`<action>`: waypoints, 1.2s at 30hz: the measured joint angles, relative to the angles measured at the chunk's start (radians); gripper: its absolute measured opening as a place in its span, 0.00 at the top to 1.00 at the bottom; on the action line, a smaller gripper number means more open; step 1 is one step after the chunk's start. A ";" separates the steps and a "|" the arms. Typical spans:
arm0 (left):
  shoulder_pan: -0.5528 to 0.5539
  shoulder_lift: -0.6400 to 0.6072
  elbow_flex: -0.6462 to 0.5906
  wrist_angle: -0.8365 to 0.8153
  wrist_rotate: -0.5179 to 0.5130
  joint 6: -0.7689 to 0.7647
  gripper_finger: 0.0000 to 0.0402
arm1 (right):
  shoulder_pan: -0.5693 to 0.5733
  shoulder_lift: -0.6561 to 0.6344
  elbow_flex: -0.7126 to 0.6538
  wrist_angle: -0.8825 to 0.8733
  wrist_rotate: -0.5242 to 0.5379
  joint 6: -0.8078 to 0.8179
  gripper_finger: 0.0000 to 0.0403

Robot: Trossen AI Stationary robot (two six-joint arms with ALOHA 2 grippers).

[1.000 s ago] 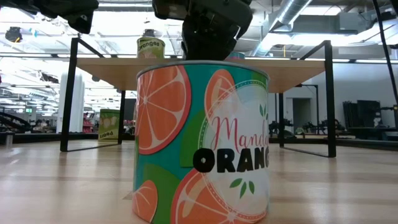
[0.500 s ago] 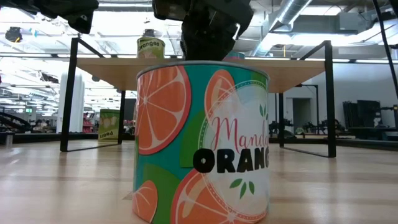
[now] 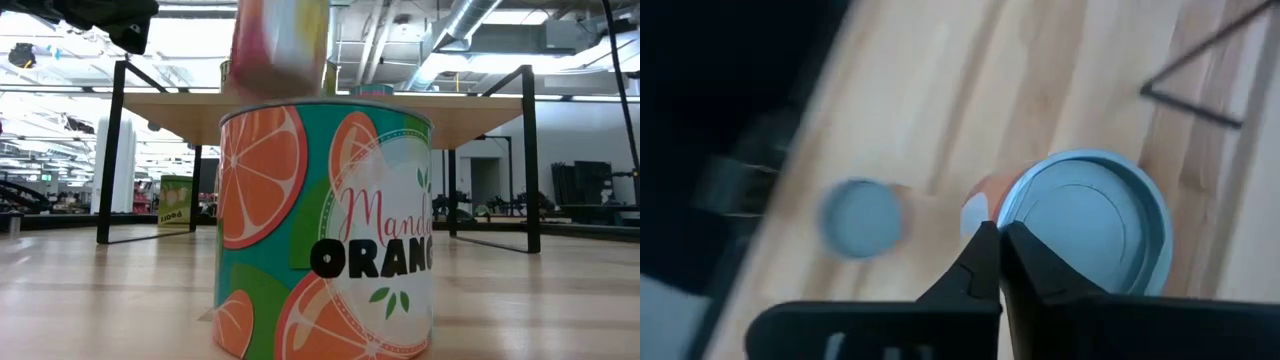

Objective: Pick and place cans onto a shelf
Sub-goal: Put the canned pineapple on the shelf

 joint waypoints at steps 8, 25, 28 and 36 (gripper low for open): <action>0.000 0.000 0.000 -0.004 0.000 -0.006 1.00 | 0.017 -0.141 0.107 -0.296 0.110 0.107 0.98; 0.000 0.000 0.000 -0.016 0.000 -0.028 1.00 | -0.225 -0.391 -0.104 -0.469 0.280 0.173 0.99; 0.000 0.000 0.000 -0.016 0.000 -0.028 1.00 | -0.251 -0.452 -0.232 -0.447 0.259 0.182 0.99; 0.000 0.000 0.000 -0.003 0.000 -0.032 1.00 | -0.333 -0.555 -0.434 -0.320 0.216 0.156 0.99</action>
